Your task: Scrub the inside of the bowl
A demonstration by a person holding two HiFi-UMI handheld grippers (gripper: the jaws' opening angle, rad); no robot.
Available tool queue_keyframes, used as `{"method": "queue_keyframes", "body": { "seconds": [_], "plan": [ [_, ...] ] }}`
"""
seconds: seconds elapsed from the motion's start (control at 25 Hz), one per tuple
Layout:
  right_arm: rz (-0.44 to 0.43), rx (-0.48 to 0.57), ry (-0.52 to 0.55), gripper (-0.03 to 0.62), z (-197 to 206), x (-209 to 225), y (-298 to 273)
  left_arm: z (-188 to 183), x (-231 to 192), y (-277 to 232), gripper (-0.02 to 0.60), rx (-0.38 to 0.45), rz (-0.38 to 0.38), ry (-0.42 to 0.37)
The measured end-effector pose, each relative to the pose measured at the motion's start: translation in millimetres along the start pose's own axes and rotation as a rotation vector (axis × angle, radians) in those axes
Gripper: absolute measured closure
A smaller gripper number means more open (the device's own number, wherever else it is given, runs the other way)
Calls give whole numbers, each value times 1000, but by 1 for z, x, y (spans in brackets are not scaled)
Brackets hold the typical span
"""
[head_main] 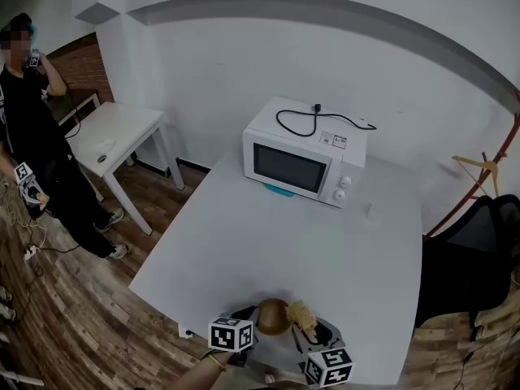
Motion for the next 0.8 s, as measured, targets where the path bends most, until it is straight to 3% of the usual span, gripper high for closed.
{"method": "queue_keyframes", "body": {
  "seconds": [0.32, 0.72, 0.8],
  "plan": [
    [33, 6, -41, 408, 1, 16, 1, 10, 11, -30, 548, -64, 11, -50],
    [39, 5, -46, 408, 4, 18, 7, 11, 10, -32, 544, -59, 10, -57],
    [36, 6, -41, 408, 4, 14, 10, 8, 11, -27, 455, -43, 15, -57]
  ]
}}
Point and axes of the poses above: the fingertips, and each gripper's own axes: y backward along the fingers, x to its right, z out of its underside, the point moved 1 cm from there along y, backward along the fingers, and after that the axes turned 10 degrees about -z, right-handed, at the moved point
